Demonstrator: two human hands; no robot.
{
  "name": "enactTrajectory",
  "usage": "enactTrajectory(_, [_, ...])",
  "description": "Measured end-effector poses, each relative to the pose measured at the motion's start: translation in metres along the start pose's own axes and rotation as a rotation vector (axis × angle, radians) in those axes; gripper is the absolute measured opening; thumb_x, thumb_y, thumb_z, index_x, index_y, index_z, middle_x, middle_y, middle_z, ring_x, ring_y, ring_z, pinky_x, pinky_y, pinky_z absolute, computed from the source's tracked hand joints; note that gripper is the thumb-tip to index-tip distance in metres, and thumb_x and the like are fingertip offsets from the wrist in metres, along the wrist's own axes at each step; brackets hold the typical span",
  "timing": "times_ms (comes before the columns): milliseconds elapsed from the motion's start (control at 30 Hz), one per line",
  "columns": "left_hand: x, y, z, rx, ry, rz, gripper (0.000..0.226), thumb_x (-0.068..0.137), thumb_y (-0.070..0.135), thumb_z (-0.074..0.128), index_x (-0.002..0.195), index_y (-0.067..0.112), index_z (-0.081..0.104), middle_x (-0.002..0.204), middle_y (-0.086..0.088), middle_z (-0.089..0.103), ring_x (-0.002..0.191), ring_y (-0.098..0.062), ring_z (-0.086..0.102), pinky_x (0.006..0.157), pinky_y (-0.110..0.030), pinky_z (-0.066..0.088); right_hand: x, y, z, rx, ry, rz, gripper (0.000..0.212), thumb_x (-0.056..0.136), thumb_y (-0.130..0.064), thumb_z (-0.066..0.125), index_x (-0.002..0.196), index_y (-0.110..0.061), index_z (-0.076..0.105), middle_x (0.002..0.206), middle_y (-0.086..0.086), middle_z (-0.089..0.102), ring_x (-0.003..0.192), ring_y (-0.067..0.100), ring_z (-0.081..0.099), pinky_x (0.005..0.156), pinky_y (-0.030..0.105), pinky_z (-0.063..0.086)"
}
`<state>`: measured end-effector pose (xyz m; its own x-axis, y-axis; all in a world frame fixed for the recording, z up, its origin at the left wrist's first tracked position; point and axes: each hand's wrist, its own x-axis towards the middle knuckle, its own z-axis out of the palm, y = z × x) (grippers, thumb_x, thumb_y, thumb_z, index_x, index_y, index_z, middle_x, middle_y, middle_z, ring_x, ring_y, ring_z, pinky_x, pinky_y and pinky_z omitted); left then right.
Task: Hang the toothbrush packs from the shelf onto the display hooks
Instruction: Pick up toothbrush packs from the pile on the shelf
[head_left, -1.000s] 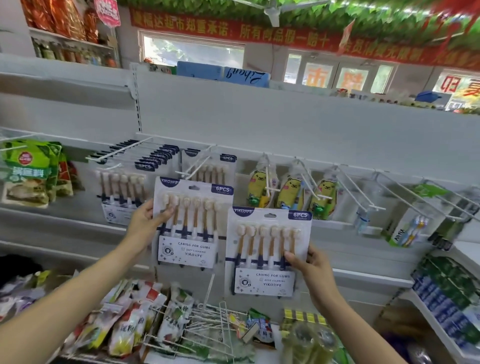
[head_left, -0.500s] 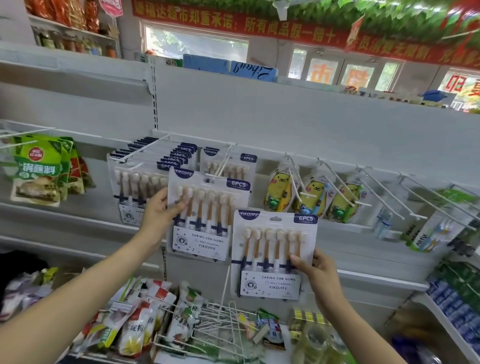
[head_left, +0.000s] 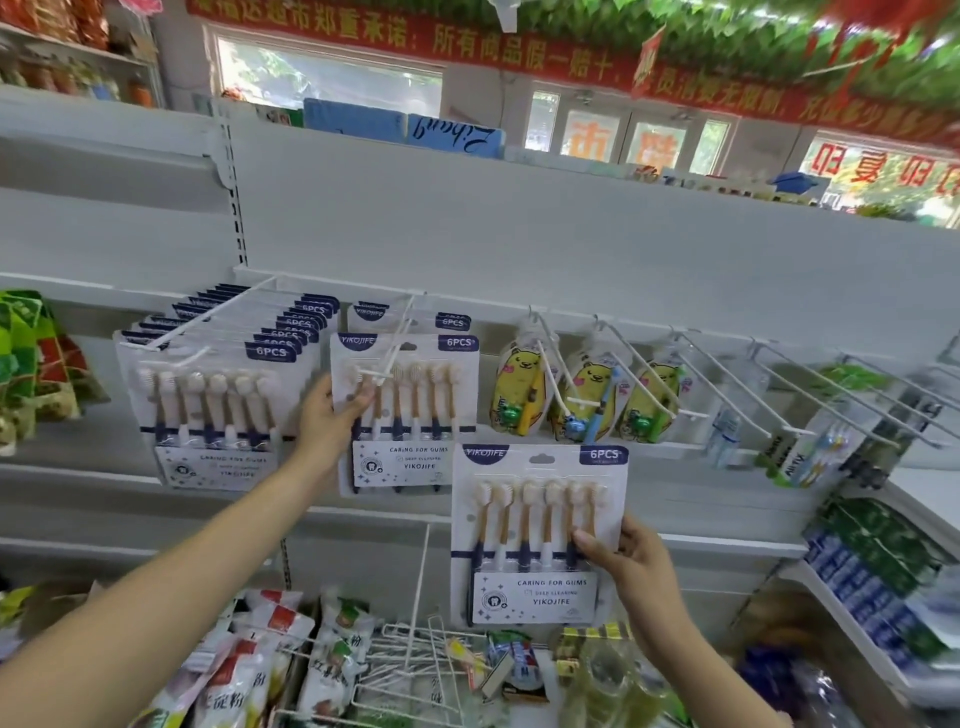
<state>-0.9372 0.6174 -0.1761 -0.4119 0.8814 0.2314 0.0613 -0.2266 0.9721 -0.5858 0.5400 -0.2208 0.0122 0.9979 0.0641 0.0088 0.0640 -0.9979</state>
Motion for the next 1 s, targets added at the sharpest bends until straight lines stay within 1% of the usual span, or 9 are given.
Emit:
enactTrajectory(200, [0.047, -0.015, 0.021, 0.09, -0.006, -0.07, 0.039, 0.095, 0.009, 0.062, 0.132, 0.003, 0.052, 0.129, -0.014, 0.062, 0.117, -0.029, 0.058, 0.098, -0.044, 0.048, 0.006, -0.003, -0.012, -0.026, 0.024, -0.009, 0.02, 0.085, -0.004, 0.072, 0.105, -0.007, 0.072, 0.097, 0.008, 0.078, 0.093, 0.023, 0.074, 0.075, 0.03, 0.058])
enactTrajectory(267, [0.064, -0.019, 0.026, 0.139, 0.009, -0.089, 0.042, 0.096, 0.006, 0.059, 0.136, 0.0, 0.047, 0.127, -0.02, 0.061, 0.113, -0.028, 0.063, 0.087, -0.036, 0.052, 0.008, -0.005, -0.013, -0.028, 0.02, -0.006, 0.021, 0.085, -0.004, 0.072, 0.106, -0.006, 0.071, 0.098, 0.008, 0.078, 0.094, 0.025, 0.074, 0.078, 0.034, 0.059])
enactTrajectory(433, [0.078, -0.023, 0.04, 0.133, 0.066, -0.152, 0.048, 0.103, 0.006, 0.046, 0.146, -0.008, 0.031, 0.128, -0.022, 0.056, 0.067, -0.004, 0.061, 0.062, -0.009, 0.045, 0.014, -0.007, -0.011, -0.048, 0.003, -0.02, 0.019, 0.084, -0.004, 0.073, 0.103, -0.006, 0.072, 0.099, 0.01, 0.077, 0.096, 0.027, 0.073, 0.088, 0.045, 0.057])
enactTrajectory(500, [0.077, -0.023, 0.04, 0.17, 0.093, -0.134, 0.038, 0.104, 0.007, 0.043, 0.137, -0.012, 0.041, 0.102, -0.018, 0.063, 0.053, 0.003, 0.059, 0.064, -0.013, 0.051, 0.014, -0.007, -0.008, -0.036, -0.006, -0.015, 0.021, 0.084, -0.003, 0.072, 0.105, -0.006, 0.071, 0.099, 0.008, 0.078, 0.094, 0.025, 0.074, 0.085, 0.041, 0.059])
enactTrajectory(600, [0.078, -0.027, 0.036, 0.221, 0.105, -0.081, 0.04, 0.099, 0.02, 0.057, 0.13, -0.002, 0.047, 0.105, -0.023, 0.065, 0.075, -0.015, 0.063, 0.063, -0.03, 0.048, 0.017, -0.006, -0.004, -0.031, -0.013, -0.013, 0.019, 0.085, -0.003, 0.071, 0.104, -0.006, 0.071, 0.097, 0.008, 0.078, 0.091, 0.024, 0.074, 0.08, 0.037, 0.06])
enactTrajectory(733, [0.065, -0.05, 0.027, 0.301, 0.056, -0.075, 0.083, 0.084, 0.044, 0.071, 0.15, 0.02, 0.026, 0.145, -0.012, 0.047, 0.128, -0.03, 0.052, 0.104, -0.051, 0.046, 0.022, -0.001, 0.007, -0.053, -0.016, -0.013, 0.021, 0.085, -0.004, 0.073, 0.105, -0.005, 0.07, 0.098, 0.011, 0.077, 0.094, 0.029, 0.073, 0.085, 0.045, 0.06])
enactTrajectory(833, [-0.004, -0.034, 0.029, 0.438, -0.099, 0.086, 0.071, 0.099, 0.038, 0.052, 0.157, 0.026, 0.011, 0.161, 0.008, 0.009, 0.142, -0.01, 0.019, 0.117, -0.034, 0.018, 0.024, 0.002, 0.019, -0.044, -0.034, -0.011, 0.021, 0.085, -0.003, 0.073, 0.106, -0.005, 0.071, 0.097, 0.011, 0.078, 0.094, 0.029, 0.073, 0.083, 0.044, 0.06])
enactTrajectory(933, [-0.074, -0.03, 0.022, 0.381, -0.304, 0.1, 0.047, 0.097, 0.065, 0.028, 0.141, 0.051, 0.028, 0.147, 0.028, 0.031, 0.136, 0.007, 0.025, 0.115, -0.024, 0.02, 0.024, 0.0, 0.033, -0.027, -0.071, -0.015, 0.022, 0.085, 0.0, 0.071, 0.107, -0.004, 0.07, 0.097, 0.01, 0.078, 0.093, 0.027, 0.074, 0.077, 0.034, 0.06])
enactTrajectory(1000, [-0.099, -0.034, 0.007, 0.362, -0.34, 0.063, 0.04, 0.088, 0.078, 0.03, 0.118, 0.056, 0.043, 0.123, 0.044, 0.047, 0.119, 0.021, 0.04, 0.1, -0.008, 0.031, 0.023, -0.002, 0.044, -0.015, -0.097, -0.016, 0.022, 0.086, 0.0, 0.071, 0.107, -0.005, 0.07, 0.097, 0.009, 0.078, 0.092, 0.024, 0.074, 0.072, 0.028, 0.059])
